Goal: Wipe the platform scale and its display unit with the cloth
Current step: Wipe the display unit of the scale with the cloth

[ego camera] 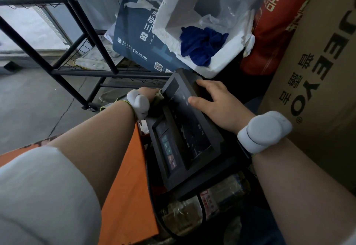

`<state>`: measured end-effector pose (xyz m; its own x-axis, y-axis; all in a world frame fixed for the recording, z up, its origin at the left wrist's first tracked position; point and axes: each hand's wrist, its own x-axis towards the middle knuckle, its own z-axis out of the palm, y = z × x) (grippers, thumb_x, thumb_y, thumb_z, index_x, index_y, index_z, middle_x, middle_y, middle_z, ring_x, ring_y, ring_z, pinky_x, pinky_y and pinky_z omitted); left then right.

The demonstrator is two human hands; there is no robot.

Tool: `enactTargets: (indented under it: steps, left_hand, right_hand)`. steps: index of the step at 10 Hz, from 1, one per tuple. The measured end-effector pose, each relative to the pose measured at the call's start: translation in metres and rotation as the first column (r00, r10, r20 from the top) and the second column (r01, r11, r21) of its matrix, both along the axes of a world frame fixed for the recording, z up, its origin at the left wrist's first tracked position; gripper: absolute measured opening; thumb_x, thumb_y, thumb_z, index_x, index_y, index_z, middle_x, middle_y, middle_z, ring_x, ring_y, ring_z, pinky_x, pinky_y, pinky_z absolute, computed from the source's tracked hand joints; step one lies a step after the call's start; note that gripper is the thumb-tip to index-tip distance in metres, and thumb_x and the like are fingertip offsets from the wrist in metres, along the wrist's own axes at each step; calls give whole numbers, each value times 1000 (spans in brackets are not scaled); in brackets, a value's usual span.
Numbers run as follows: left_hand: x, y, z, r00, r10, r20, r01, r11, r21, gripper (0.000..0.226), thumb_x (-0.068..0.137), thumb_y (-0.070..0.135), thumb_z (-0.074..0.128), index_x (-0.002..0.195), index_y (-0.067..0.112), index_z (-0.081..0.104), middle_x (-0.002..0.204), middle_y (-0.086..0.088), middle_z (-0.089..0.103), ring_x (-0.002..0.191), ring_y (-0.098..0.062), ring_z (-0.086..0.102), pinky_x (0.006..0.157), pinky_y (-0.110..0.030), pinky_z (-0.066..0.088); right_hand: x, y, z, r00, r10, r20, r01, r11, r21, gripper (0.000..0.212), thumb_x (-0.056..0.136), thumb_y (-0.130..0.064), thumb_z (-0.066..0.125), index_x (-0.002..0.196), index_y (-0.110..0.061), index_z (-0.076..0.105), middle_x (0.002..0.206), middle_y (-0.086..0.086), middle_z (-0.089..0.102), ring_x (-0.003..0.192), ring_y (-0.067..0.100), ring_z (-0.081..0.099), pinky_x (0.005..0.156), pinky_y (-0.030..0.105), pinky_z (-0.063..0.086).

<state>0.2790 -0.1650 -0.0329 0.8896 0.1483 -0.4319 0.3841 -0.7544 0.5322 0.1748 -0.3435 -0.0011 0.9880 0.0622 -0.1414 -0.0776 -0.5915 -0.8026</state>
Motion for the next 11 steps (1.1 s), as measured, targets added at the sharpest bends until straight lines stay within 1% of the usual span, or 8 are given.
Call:
enactTargets:
  steps: [1, 3, 4, 5, 7, 8, 9, 11]
  left_hand:
    - [4, 3, -9, 1000, 6, -30, -13, 965, -262, 51, 92, 39, 47, 122, 0, 58, 130, -6, 55, 115, -19, 52, 98, -22, 35]
    - [9, -9, 2, 986, 166, -3, -141, 826, -545, 47, 81, 37, 70, 111, 1, 66, 109, -8, 68, 99, -23, 64, 97, -34, 47]
    - [12, -23, 21, 984, 150, 93, -80, 850, -521, 44, 80, 38, 69, 103, 0, 68, 100, -12, 72, 96, -29, 67, 94, -38, 49]
    - [12, -30, 32, 988, 45, 151, 21, 913, -408, 56, 92, 44, 53, 123, -2, 56, 128, -20, 58, 119, -35, 55, 102, -43, 44]
    - [0, -27, 30, 996, -82, 44, 89, 972, -216, 55, 98, 39, 40, 131, -5, 49, 137, -23, 49, 127, -35, 47, 103, -36, 37]
    - [30, -10, -8, 922, -379, 84, 388, 902, -190, 80, 78, 58, 38, 124, -6, 52, 130, -25, 52, 124, -33, 49, 101, -21, 35]
    - [17, -13, 5, 997, -57, 49, 72, 909, -411, 60, 93, 43, 42, 124, -7, 54, 128, -24, 56, 121, -33, 52, 97, -27, 41]
    - [22, -39, 30, 998, 34, 60, 15, 750, -662, 25, 85, 28, 66, 80, 3, 68, 76, -8, 73, 73, -22, 69, 83, -33, 56]
  right_hand:
    - [1, 0, -1, 1000, 3, 8, -3, 1000, -6, 64, 88, -45, 54, 145, -26, 30, 152, -2, 22, 141, 21, 24, 117, 40, 22]
    - [1, 0, -1, 1000, 0, 10, 0, 1000, 2, 64, 88, -45, 54, 144, -26, 30, 152, -2, 21, 141, 21, 23, 117, 40, 22]
    - [1, 0, -1, 1000, 8, 5, -8, 1000, -5, 65, 88, -46, 54, 145, -27, 29, 152, -3, 21, 141, 20, 23, 117, 39, 22]
    - [1, -1, -1, 1000, 10, 5, -10, 1000, -8, 65, 88, -46, 54, 144, -27, 29, 152, -3, 22, 141, 20, 23, 117, 38, 22]
    - [-1, -1, -1, 1000, 8, 7, -8, 1000, 10, 65, 88, -46, 54, 144, -26, 30, 151, -3, 22, 141, 20, 23, 117, 39, 22]
    - [-1, -1, -2, 1000, 12, 4, -12, 1000, 6, 65, 88, -46, 54, 145, -26, 30, 152, -3, 22, 141, 20, 23, 117, 39, 21]
    - [0, -1, -1, 1000, 12, 6, -13, 1000, 5, 65, 88, -47, 54, 145, -26, 29, 152, -3, 22, 141, 21, 23, 117, 39, 21]
    - [1, -1, 0, 1000, 23, 3, -23, 999, -24, 65, 88, -47, 53, 145, -27, 29, 151, -3, 22, 141, 20, 22, 117, 36, 19]
